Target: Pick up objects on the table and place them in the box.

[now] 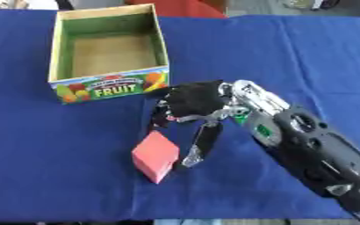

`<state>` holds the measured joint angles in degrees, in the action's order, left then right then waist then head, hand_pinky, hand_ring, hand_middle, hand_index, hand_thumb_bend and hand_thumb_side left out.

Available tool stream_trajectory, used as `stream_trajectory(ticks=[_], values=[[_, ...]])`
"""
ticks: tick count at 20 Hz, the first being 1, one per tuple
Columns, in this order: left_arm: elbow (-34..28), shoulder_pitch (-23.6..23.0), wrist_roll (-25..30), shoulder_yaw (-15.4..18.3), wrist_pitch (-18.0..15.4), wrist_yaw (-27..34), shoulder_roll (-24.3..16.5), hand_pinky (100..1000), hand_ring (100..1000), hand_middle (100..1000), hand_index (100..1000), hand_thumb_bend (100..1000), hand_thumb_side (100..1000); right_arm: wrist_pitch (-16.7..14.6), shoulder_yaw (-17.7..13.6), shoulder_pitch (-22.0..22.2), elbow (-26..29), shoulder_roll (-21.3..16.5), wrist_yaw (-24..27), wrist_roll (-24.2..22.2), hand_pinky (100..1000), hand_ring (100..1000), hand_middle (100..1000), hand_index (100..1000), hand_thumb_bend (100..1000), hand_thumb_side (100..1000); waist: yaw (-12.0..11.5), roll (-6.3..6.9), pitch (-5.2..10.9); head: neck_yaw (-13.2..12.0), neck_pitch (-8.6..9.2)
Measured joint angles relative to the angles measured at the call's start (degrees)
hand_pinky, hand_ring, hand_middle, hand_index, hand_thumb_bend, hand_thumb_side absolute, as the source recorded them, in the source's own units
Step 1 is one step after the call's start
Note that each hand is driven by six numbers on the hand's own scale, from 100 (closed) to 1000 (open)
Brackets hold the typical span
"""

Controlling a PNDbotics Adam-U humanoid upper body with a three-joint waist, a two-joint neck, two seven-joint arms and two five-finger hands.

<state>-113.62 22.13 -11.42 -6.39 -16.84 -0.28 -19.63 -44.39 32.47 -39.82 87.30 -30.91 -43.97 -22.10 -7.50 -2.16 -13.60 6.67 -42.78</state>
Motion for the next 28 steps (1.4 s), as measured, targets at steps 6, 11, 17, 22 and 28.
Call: stream_trajectory(ticks=[6, 11, 17, 22, 28], values=[[0.00, -0.01, 0.19, 0.20, 0.16, 0.00, 0.00, 541, 814, 835, 835, 100, 878, -2.26, -0.51, -0.22, -0.08, -0.01, -3.83, 2.99, 1000, 453, 321, 596, 640, 698, 0.04, 0.01, 0.00, 0.02, 0.02], [0.00, -0.02, 0.39, 0.20, 0.29, 0.00, 0.03, 541, 816, 837, 835, 100, 879, -2.73, -0.50, -0.19, -0.77, 0.01, -6.00, 4.71, 1000, 420, 321, 584, 594, 653, 0.02, 0.00, 0.00, 0.05, 0.04], [0.00, -0.17, 0.54, 0.20, 0.22, 0.00, 0.03, 541, 817, 838, 836, 100, 881, -2.70, -0.69, -0.01, -1.29, 0.36, -6.29, 4.30, 1000, 443, 344, 571, 250, 246, 0.02, -0.02, -0.01, 0.06, 0.03], [0.00, -0.26, 0.85, 0.20, 0.28, 0.00, 0.03, 541, 818, 839, 837, 100, 882, -1.74, -1.09, 0.28, -1.60, 0.40, -4.23, 2.67, 1000, 435, 352, 569, 138, 100, 0.02, -0.01, -0.01, 0.06, 0.03], [0.00, -0.42, 1.23, 0.20, 0.45, -0.01, 0.03, 541, 819, 841, 837, 100, 882, -0.01, -1.85, 0.45, -1.67, 0.34, -1.95, 1.36, 1000, 440, 357, 571, 109, 100, 0.15, 0.01, -0.01, 0.07, 0.04]])
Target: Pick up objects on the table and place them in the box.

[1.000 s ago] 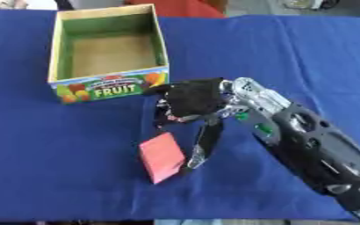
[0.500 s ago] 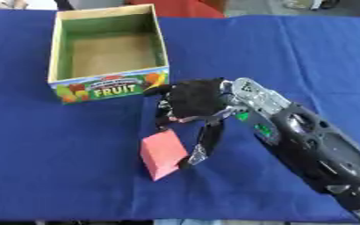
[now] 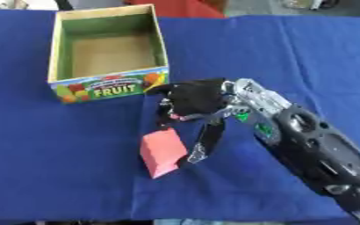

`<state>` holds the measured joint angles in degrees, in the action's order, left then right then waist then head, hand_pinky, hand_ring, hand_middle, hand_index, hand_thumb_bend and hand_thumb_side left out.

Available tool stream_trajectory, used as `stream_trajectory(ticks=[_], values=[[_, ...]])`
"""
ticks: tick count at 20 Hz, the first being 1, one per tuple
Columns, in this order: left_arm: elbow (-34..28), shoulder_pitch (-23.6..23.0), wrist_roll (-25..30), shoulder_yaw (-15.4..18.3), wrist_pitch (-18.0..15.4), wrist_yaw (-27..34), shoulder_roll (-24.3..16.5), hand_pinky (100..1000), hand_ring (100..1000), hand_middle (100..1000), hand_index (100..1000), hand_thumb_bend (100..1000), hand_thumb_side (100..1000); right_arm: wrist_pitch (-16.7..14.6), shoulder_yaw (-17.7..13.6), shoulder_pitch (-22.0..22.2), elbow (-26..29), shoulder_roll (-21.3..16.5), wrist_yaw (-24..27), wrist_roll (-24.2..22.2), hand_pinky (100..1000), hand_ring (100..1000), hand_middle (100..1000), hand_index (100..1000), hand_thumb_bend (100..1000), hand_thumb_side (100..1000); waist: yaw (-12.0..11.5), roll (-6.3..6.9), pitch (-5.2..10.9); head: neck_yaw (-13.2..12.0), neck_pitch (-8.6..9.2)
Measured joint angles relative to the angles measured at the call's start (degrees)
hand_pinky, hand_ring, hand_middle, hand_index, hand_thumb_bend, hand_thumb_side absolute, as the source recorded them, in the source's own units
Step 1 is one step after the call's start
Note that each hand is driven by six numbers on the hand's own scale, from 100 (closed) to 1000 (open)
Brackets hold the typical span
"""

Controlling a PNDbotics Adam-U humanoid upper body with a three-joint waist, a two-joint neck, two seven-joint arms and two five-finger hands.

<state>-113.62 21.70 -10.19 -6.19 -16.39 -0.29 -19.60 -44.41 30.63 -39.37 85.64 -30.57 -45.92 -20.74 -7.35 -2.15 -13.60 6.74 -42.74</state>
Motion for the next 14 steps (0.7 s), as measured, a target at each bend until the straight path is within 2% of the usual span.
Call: stream_trajectory(ticks=[5, 13, 14], values=[[0.00, -0.10, 0.30, 0.02, 0.06, -0.09, 0.00, 543, 820, 842, 837, 100, 881, 1.47, -1.51, -0.60, 0.25, -1.03, 0.24, 0.10, 1000, 453, 361, 572, 115, 100, 0.35, 0.02, 0.06, -0.06, 0.03], [0.00, -0.32, 0.40, 0.11, 0.13, -0.24, 0.00, 543, 820, 842, 837, 100, 881, 3.78, -4.52, -1.83, 1.98, -2.26, -0.67, 2.19, 1000, 555, 382, 567, 130, 100, 0.57, 0.15, 0.20, -0.34, 0.07], [0.00, -0.34, 0.41, 0.15, 0.14, -0.24, 0.00, 543, 820, 842, 837, 100, 880, 4.09, -4.86, -2.06, 2.14, -2.39, -0.78, 2.49, 869, 553, 386, 567, 128, 100, 0.58, 0.16, 0.20, -0.37, 0.07]])
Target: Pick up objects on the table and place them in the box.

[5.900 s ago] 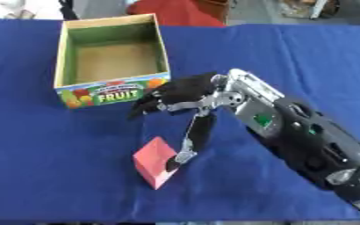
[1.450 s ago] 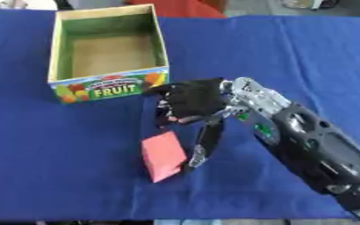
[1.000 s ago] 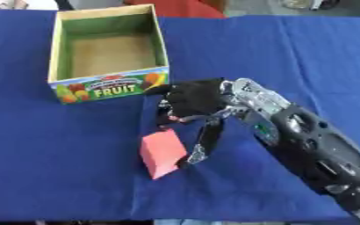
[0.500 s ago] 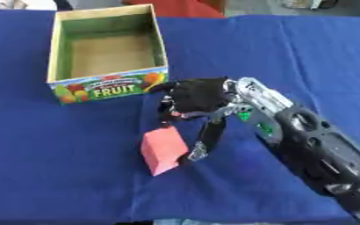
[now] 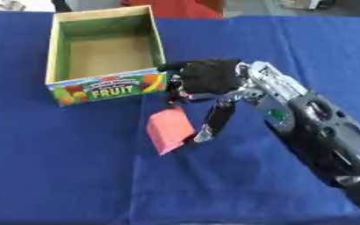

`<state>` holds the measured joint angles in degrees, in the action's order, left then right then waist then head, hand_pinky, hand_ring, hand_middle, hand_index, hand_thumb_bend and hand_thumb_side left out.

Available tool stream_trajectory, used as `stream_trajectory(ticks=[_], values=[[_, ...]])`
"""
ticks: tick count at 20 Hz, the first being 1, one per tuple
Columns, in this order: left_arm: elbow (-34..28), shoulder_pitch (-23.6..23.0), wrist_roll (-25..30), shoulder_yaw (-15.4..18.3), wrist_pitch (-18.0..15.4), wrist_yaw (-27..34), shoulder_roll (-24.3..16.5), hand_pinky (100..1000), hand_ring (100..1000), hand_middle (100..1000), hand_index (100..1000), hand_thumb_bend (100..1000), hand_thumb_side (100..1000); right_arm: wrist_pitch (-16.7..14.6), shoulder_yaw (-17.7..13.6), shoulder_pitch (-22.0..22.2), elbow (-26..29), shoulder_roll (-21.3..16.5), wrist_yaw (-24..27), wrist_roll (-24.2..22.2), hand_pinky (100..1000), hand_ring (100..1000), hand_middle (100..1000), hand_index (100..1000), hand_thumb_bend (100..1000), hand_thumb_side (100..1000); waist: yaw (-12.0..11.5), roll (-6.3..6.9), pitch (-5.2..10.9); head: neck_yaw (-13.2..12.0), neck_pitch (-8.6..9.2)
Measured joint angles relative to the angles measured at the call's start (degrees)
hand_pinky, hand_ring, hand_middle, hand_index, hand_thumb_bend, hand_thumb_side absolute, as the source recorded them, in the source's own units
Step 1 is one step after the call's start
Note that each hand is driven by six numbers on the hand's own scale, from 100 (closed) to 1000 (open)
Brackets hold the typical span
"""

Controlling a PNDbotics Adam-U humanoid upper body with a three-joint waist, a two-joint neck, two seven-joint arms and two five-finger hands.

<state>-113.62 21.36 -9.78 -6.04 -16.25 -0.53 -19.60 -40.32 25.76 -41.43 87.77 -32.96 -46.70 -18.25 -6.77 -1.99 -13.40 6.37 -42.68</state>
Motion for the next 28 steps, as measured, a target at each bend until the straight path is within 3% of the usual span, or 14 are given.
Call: stream_trajectory(ticks=[1, 12, 19, 23, 28], values=[[0.00, -0.01, 0.01, 0.04, 0.01, 0.00, 0.00, 543, 820, 843, 837, 100, 880, 0.36, -0.31, -0.12, 0.20, -0.14, -0.02, 0.30, 126, 550, 385, 569, 123, 100, 0.01, 0.00, 0.00, -0.04, 0.00], [0.00, -0.08, 0.01, 0.22, 0.01, -0.01, 0.00, 543, 819, 842, 836, 100, 877, 6.04, -4.73, -3.38, 3.27, 0.01, 0.85, 3.69, 100, 515, 373, 565, 100, 108, 0.04, 0.18, 0.24, -0.57, 0.55], [0.00, -0.07, -0.03, 0.24, -0.01, -0.01, 0.01, 544, 820, 843, 837, 100, 876, 8.48, -7.76, -7.57, 3.48, 2.44, 0.46, 6.85, 100, 505, 352, 564, 100, 100, -0.25, 0.18, 0.35, -0.90, 1.07], [0.00, -0.07, -0.04, 0.27, 0.00, -0.01, 0.05, 545, 820, 843, 837, 100, 875, 10.12, -9.68, -11.60, -0.03, 4.47, 0.64, 6.93, 100, 508, 355, 569, 100, 100, -0.39, 0.16, 0.61, -0.81, 1.07], [0.00, -0.07, 0.02, 0.28, 0.08, -0.01, 0.07, 544, 821, 844, 837, 100, 877, 11.98, -12.79, -17.50, -9.97, 8.77, -1.51, 6.58, 100, 505, 351, 574, 100, 100, -0.81, 0.11, 0.78, -0.16, 1.29]])
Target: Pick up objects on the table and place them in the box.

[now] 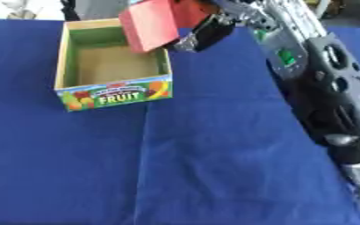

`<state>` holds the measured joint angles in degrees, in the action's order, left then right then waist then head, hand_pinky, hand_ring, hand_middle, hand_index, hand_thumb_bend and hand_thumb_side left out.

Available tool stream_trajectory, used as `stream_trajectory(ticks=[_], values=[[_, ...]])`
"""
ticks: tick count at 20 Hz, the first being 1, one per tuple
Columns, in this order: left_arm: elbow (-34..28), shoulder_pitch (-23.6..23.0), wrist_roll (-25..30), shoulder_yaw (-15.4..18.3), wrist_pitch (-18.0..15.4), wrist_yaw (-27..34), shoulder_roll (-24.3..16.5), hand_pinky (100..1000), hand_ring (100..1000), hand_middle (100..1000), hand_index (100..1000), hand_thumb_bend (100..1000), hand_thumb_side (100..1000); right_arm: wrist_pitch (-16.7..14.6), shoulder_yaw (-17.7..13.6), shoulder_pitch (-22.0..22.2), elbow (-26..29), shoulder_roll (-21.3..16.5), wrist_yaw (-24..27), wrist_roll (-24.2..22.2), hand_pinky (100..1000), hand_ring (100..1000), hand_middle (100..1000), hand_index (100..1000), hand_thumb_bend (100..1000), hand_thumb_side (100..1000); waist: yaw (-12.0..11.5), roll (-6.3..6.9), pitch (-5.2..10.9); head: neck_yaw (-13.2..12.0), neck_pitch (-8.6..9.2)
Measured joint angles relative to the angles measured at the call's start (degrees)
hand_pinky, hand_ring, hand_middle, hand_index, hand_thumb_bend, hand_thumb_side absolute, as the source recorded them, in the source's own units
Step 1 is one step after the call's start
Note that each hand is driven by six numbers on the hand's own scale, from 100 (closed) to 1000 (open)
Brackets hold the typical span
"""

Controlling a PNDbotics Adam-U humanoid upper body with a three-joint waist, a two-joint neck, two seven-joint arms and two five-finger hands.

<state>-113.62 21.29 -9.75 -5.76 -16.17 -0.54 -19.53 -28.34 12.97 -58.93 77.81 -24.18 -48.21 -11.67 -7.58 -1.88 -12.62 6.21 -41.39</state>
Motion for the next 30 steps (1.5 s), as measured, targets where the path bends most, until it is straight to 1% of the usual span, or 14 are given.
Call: stream_trajectory(ticks=[2, 6, 12, 16, 20, 23, 26, 30], values=[[0.00, 0.00, 0.08, 0.00, 0.08, 0.00, 0.01, 544, 821, 845, 837, 100, 877, 0.53, -1.13, -2.02, -3.80, 1.90, -1.61, 0.17, 100, 508, 357, 576, 100, 106, -0.26, -0.04, -0.04, 0.21, 0.39], [0.00, 0.03, 0.18, -0.03, 0.17, 0.05, 0.03, 544, 821, 845, 837, 100, 877, 1.65, -3.53, -5.08, -11.24, 5.86, -6.82, 0.80, 100, 511, 367, 582, 100, 139, -0.59, -0.30, -0.16, 0.62, 0.81], [0.00, 0.58, 0.33, -0.06, 0.25, 0.27, 0.44, 547, 820, 843, 837, 100, 875, 2.90, -6.53, -6.89, -20.72, 10.45, -15.59, 3.12, 100, 520, 380, 579, 100, 176, -1.15, -0.29, -0.46, 1.50, 1.34], [0.00, 1.54, 0.55, -0.10, 0.01, 0.51, 0.49, 550, 819, 841, 837, 100, 872, 3.61, -8.15, -7.50, -25.77, 12.91, -22.00, 5.48, 100, 525, 386, 579, 100, 189, -1.63, -0.25, -0.72, 2.33, 1.79], [0.00, 2.47, 0.73, -0.15, -0.28, 0.70, 0.54, 550, 818, 841, 837, 100, 871, 4.57, -9.52, -7.68, -29.65, 15.02, -27.71, 7.70, 100, 528, 390, 587, 100, 207, -2.23, -0.24, -1.17, 3.06, 2.18], [0.00, 2.91, 0.81, -0.33, -0.36, 0.79, 0.93, 549, 819, 842, 837, 100, 872, 5.66, -10.71, -7.71, -31.80, 16.38, -30.84, 9.50, 100, 547, 407, 603, 100, 243, -2.65, -0.26, -1.52, 3.49, 2.53], [0.00, 2.92, 0.88, -0.43, -0.42, 0.82, 0.97, 549, 820, 843, 837, 100, 873, 6.17, -11.25, -7.94, -32.96, 16.98, -32.49, 11.28, 100, 572, 430, 631, 100, 269, -2.74, -0.36, -1.61, 3.56, 2.77], [0.00, 2.92, 0.97, -0.43, -0.38, 0.94, 0.97, 549, 820, 843, 838, 100, 873, 6.14, -11.33, -8.44, -33.28, 17.43, -32.87, 13.27, 100, 579, 433, 630, 100, 274, -2.96, -0.59, -1.70, 3.56, 2.79]])
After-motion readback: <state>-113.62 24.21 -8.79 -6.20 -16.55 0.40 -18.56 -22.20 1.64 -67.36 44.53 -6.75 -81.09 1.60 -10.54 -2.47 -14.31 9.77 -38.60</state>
